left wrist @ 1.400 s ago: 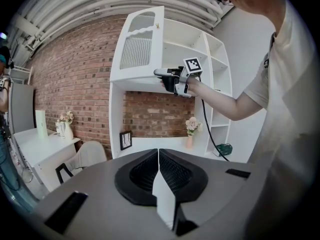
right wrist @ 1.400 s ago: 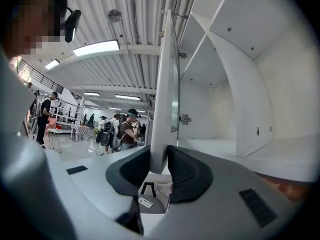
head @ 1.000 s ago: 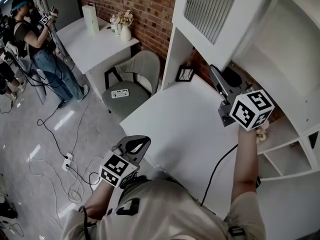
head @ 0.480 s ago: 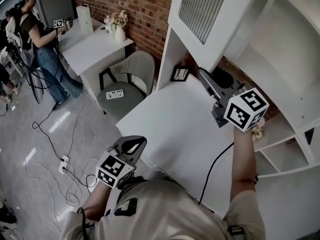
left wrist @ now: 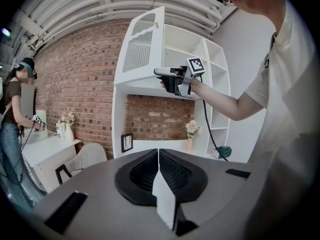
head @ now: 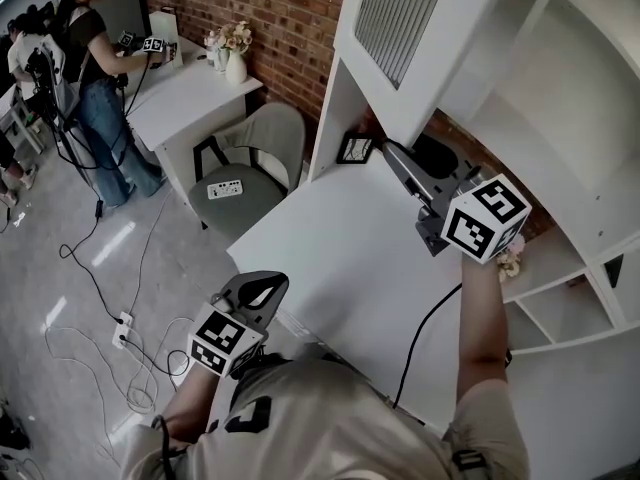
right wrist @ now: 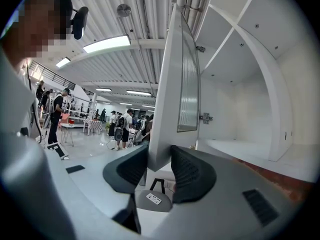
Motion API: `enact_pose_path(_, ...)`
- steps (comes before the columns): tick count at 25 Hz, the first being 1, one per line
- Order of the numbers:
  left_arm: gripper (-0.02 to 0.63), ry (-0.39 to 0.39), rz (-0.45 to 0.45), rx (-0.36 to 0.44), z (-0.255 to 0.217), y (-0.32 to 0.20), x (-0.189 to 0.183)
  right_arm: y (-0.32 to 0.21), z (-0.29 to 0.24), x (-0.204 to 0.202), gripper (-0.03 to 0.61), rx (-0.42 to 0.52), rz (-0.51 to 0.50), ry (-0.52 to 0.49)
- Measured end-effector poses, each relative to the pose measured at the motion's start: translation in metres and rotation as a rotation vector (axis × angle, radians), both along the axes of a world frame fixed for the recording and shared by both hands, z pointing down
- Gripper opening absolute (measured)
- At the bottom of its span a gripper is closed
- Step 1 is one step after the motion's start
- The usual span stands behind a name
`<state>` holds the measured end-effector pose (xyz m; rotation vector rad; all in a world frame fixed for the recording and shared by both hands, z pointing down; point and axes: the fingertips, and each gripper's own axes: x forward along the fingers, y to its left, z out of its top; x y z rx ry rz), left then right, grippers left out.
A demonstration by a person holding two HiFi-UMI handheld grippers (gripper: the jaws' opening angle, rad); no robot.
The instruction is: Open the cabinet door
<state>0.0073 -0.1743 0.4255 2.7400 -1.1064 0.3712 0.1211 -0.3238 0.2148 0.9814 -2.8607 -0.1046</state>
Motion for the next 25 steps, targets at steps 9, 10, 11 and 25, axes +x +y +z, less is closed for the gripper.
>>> enact_pose_path(9,0.021,0.007,-0.008,-0.003,0.003,0.005,-0.005,0.010,0.001,-0.016,0.166,0.007,-0.072,0.000)
enact_pose_path(10,0.021,0.014,-0.008,-0.010,0.004,0.004,-0.004,0.010,0.001,-0.018,0.169,0.008,-0.084,-0.005)
enact_pose_path(11,0.021,0.022,-0.007,-0.018,0.005,0.004,-0.003,0.010,0.001,-0.020,0.170,0.009,-0.096,-0.012)
enact_pose_path(25,0.021,0.039,-0.036,-0.016,0.003,0.007,-0.026,0.024,-0.002,-0.061,0.176,-0.003,-0.191,-0.069)
